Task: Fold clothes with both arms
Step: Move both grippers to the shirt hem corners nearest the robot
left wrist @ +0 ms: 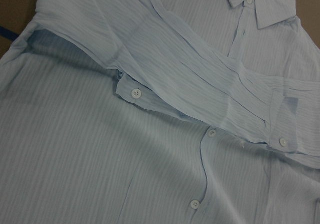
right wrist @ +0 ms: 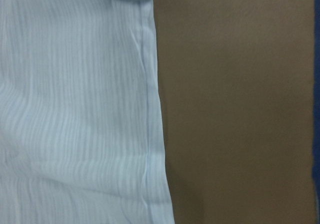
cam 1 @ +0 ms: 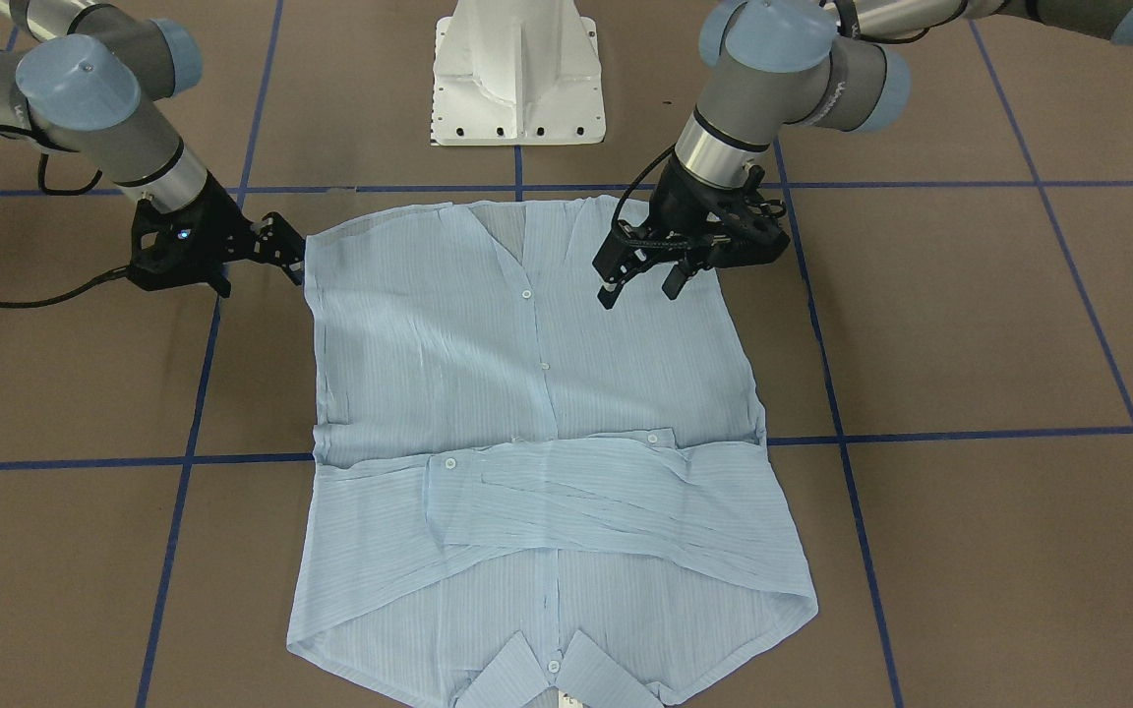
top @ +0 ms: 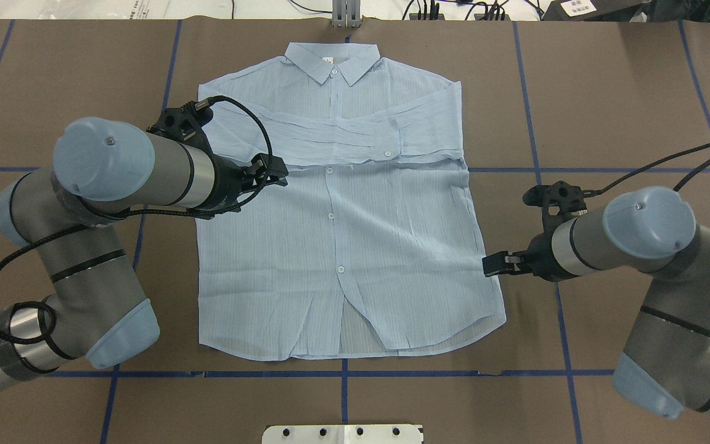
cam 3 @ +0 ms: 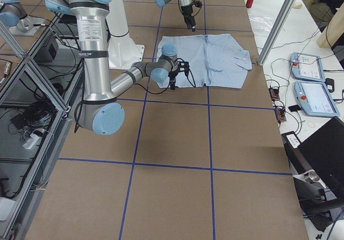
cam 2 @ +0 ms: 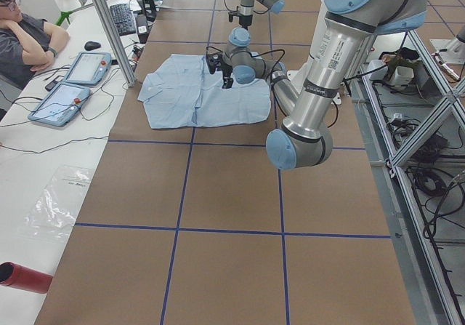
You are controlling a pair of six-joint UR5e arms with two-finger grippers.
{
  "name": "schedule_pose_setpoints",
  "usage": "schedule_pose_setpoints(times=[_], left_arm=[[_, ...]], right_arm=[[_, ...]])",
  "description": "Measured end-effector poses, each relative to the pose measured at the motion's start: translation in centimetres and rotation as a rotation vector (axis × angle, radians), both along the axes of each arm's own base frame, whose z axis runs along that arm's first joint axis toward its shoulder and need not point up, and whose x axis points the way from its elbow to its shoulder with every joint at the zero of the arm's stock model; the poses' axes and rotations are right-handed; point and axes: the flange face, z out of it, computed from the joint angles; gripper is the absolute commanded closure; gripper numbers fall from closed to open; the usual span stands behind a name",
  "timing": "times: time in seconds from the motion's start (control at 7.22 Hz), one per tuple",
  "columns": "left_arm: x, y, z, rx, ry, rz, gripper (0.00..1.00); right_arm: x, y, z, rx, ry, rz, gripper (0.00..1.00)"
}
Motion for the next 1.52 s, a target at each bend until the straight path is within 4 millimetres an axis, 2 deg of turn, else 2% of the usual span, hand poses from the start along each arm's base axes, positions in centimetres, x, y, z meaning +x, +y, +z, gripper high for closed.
schedule_pose_setpoints(times=[0.14, 0.28, 0.55, 0.69, 0.83, 0.97, 1.25, 1.52], left_arm=[[-0.1, 0.2, -0.1, 0.000, -0.001, 0.000, 0.00], [-0.1, 0.3, -0.2, 0.000, -0.001, 0.002, 0.00], [-0.1, 0.4, -0.3, 0.001, -0.001, 0.003, 0.01], [-0.1, 0.4, -0.2, 0.000, -0.001, 0.003, 0.01], [-0.1, 0.4, -0.2, 0.000, -0.002, 0.003, 0.01], [-0.1, 0.4, -0.1, 0.000, -0.003, 0.004, 0.01], [0.0, 0.5, -0.1, 0.000, -0.004, 0.006, 0.02], [0.1, 0.5, 0.0, -0.001, -0.006, 0.007, 0.02]], right_arm=[[-1.7, 1.6, 0.4, 0.008, 0.020, -0.008, 0.05], [-2.9, 2.6, 1.1, 0.011, 0.039, -0.018, 0.16], [-3.7, 3.5, 1.9, 0.006, 0.065, -0.033, 0.49], [-3.9, 3.6, 1.7, -0.001, 0.076, -0.038, 0.58], [-4.0, 3.7, 1.6, -0.007, 0.082, -0.042, 0.60], [-4.0, 3.7, 1.6, -0.010, 0.086, -0.043, 0.67], [-4.0, 3.8, 1.7, -0.013, 0.090, -0.046, 1.00], [-3.9, 3.8, 1.7, -0.014, 0.090, -0.046, 1.00]])
